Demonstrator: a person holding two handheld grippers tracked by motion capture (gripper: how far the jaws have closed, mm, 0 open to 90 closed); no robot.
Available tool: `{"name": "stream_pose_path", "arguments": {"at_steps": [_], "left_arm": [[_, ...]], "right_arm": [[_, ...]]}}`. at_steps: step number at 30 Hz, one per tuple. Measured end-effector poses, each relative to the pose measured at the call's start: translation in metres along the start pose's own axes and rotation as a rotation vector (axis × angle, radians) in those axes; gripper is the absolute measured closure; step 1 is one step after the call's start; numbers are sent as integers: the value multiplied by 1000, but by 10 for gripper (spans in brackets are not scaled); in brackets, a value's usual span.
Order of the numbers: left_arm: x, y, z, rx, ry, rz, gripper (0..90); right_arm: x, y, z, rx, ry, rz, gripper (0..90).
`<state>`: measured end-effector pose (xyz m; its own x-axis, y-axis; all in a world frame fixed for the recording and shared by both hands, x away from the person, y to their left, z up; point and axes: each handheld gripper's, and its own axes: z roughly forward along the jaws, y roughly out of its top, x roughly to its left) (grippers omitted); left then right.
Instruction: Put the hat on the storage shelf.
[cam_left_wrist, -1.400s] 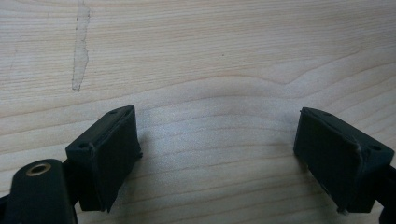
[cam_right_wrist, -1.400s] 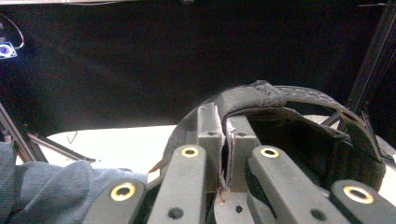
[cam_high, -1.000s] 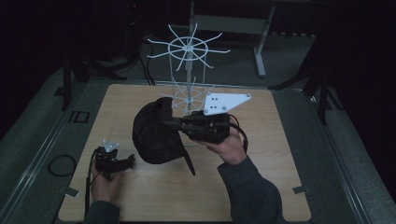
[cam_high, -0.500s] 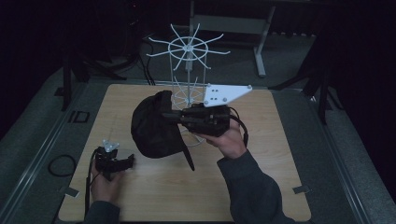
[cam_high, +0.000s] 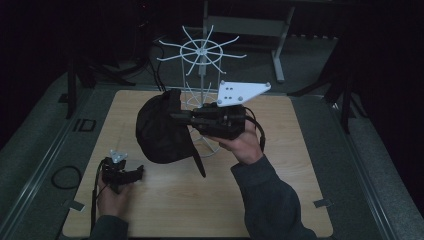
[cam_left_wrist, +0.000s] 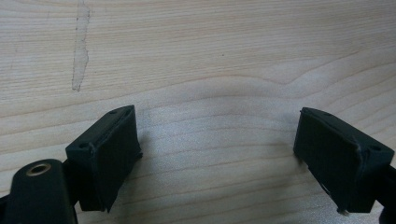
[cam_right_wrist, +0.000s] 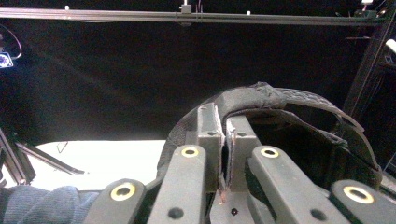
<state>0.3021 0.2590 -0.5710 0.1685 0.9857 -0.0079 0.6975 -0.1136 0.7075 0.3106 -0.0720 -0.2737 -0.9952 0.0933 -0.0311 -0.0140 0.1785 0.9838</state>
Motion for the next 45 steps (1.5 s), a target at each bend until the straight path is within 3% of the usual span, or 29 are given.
{"name": "stream_pose_path", "arguments": {"at_steps": [18,45], "left_arm": [[0,0,0,0,0,0,143],[0,0,0,0,-1,0,142]], "right_arm": [[-4,17,-3,-27,-14,-23,870],[-18,24,-17,-76,-26,-15,870]]}}
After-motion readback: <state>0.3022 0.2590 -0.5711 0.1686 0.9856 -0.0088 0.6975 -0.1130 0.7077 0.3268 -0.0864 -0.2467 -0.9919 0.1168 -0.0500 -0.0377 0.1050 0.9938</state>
